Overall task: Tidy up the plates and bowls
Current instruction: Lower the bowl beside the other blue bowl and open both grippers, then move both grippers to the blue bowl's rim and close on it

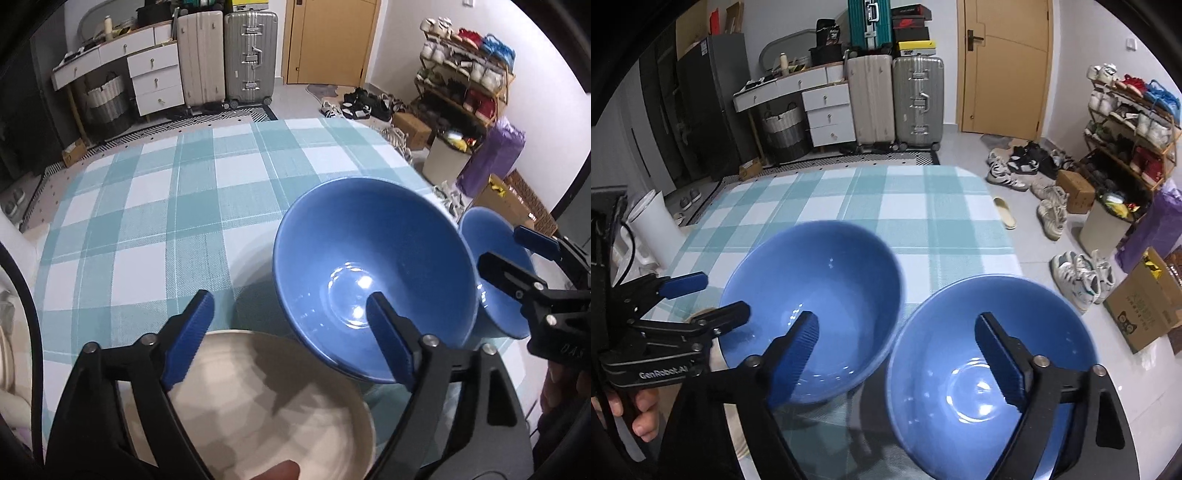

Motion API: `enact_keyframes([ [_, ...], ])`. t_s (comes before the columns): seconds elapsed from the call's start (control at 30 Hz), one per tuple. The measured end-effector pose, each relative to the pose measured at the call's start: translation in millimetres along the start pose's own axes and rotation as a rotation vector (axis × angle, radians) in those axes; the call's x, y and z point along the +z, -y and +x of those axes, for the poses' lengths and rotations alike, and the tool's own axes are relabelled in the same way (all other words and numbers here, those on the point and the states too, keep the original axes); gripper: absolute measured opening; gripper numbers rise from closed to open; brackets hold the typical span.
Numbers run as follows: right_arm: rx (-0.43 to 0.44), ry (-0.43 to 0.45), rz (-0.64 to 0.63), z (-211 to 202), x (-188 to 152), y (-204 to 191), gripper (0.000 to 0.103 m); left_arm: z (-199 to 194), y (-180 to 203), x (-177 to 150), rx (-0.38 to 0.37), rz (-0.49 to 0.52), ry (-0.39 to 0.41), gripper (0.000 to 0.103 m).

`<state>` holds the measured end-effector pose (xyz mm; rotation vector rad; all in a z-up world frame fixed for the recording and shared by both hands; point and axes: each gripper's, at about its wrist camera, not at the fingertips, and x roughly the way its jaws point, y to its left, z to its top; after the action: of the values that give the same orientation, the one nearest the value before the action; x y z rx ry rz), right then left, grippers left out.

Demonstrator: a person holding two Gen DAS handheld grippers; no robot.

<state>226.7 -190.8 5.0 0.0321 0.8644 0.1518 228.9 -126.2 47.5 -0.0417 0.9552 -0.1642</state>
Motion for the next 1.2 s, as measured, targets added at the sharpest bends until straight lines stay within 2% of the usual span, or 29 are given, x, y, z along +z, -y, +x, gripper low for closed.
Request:
enact_keyframes([
  [0.07,-0.011,0.025,0.017,-9,2,6,0.098,-5,1,0,-0.019,-0.015,0.004,0.091],
  [0.13,-0.010,0.043,0.032,-17,2,12,0.100,-10,6,-1,-0.024,-0.022,0.007,0.102],
  [0.43,-0.025,0.098,0.113,-56,-9,52,0.102,-35,41,-16,-0.065,-0.022,0.050,0.102],
  [0.57,-0.032,0.107,0.143,-66,-16,68,0.102,-42,63,-26,-0.072,-0.001,0.041,0.102],
  [0.9,-0.047,0.156,0.206,-89,-32,102,0.102,-56,111,-51,-0.145,0.027,0.016,0.102],
  [1.07,-0.061,0.165,0.242,-96,-44,123,0.102,-57,134,-62,-0.245,0.051,-0.004,0.098],
  [1.2,-0.083,0.138,0.245,-90,-51,135,0.102,-52,149,-69,-0.239,0.069,-0.013,0.097],
])
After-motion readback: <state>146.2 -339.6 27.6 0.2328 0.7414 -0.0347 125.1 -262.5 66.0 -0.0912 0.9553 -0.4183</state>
